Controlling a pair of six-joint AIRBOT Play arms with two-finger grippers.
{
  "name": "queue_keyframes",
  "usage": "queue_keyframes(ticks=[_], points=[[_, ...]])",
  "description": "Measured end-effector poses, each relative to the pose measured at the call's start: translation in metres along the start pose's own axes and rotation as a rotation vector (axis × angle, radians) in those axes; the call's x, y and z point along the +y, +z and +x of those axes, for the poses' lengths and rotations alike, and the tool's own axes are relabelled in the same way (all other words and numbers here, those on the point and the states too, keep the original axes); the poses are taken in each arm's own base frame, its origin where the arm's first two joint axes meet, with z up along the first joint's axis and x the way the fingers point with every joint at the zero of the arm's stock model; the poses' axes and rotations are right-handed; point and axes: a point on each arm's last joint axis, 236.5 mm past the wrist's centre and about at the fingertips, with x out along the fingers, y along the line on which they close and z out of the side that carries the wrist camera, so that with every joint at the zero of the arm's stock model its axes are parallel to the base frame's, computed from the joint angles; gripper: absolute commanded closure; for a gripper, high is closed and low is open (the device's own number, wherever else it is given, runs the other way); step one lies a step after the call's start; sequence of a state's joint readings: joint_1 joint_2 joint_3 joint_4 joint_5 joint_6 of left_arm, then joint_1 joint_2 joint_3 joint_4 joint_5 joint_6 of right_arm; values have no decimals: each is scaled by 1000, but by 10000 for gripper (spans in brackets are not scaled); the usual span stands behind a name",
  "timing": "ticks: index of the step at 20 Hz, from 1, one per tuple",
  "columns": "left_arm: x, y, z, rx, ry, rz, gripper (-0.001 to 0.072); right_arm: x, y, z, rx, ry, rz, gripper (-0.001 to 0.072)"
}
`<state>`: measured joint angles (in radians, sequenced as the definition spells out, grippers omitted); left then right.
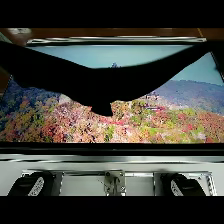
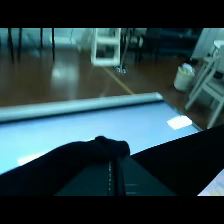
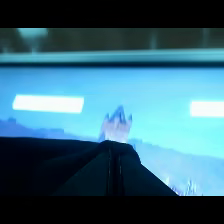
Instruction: Fold the shirts.
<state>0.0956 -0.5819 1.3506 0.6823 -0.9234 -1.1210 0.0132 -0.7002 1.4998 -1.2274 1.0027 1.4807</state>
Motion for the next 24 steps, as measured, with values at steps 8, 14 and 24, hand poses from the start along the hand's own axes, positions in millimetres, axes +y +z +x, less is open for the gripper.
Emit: queue_keyframes(ticks=[8,14,24], points=[[22,14,-38,65,217,159,672,-22,47,-86,-147,-208,-106,651],[101,-84,-36,396,415,109,672,-74,-34,-59,217,-367,-93,651],[214,-300,37,793,515,-316,671,-138,-209,81,668,-408,0,650]])
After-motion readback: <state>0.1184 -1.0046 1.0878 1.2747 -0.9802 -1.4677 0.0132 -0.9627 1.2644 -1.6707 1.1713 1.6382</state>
